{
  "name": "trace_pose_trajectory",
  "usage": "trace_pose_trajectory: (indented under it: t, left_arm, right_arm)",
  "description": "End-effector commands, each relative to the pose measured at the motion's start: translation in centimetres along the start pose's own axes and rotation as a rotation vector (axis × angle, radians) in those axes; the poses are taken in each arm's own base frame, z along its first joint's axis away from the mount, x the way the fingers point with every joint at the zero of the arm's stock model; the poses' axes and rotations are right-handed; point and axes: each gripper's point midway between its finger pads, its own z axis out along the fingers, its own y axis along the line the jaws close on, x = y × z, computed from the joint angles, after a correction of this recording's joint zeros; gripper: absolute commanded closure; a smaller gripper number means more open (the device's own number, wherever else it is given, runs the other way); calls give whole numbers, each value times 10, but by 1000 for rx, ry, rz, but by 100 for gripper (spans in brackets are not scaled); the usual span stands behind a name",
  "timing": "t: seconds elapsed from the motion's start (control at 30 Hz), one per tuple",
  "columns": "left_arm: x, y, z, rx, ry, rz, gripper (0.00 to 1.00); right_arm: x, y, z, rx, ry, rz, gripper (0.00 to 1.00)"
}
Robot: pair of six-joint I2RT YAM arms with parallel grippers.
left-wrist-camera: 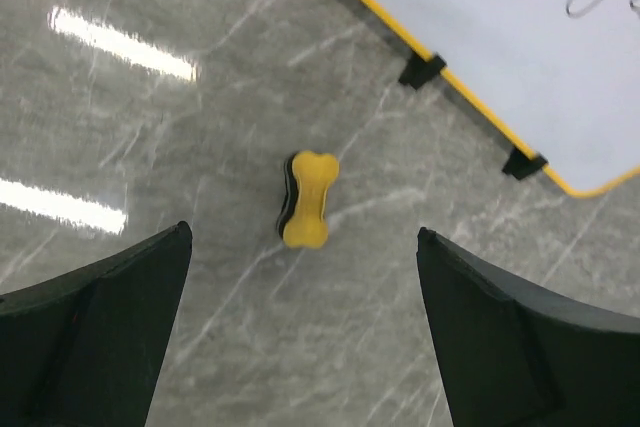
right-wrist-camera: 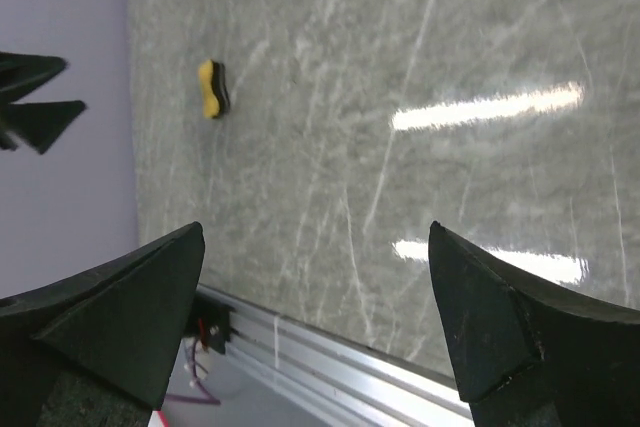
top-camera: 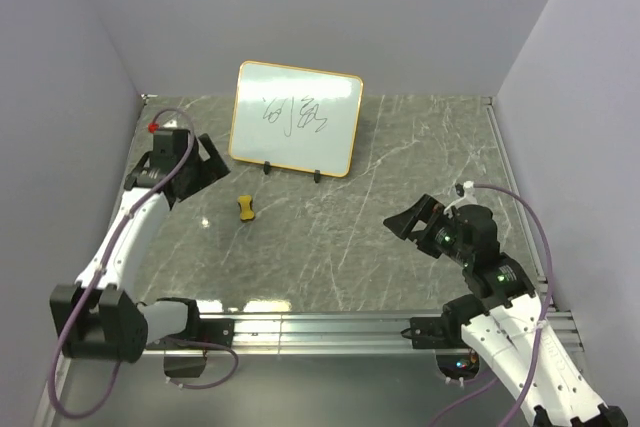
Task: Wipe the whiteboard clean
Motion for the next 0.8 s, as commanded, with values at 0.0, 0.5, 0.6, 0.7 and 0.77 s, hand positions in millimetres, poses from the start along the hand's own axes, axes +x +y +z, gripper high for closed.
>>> trace_pose_trajectory:
  t: [0.0, 0.5, 0.6, 0.7, 0.77]
  left_arm:
    - [31, 6, -22, 32, 76, 0, 1]
    - [98, 3, 29, -25, 208, 174, 14]
    - [103, 2, 43, -47, 218, 185, 17]
    - [107, 2, 54, -54, 220, 182, 19]
    - [108, 1, 60, -54, 226, 187, 24]
  right_arm:
    - [12, 4, 1, -31, 61, 20, 0]
    - [23, -19, -20, 68, 100, -98, 1]
    - [24, -22, -22, 77, 101, -99, 1]
    - [27, -26, -22, 92, 116, -97, 2]
    - [28, -27, -21, 96, 119, -94, 3]
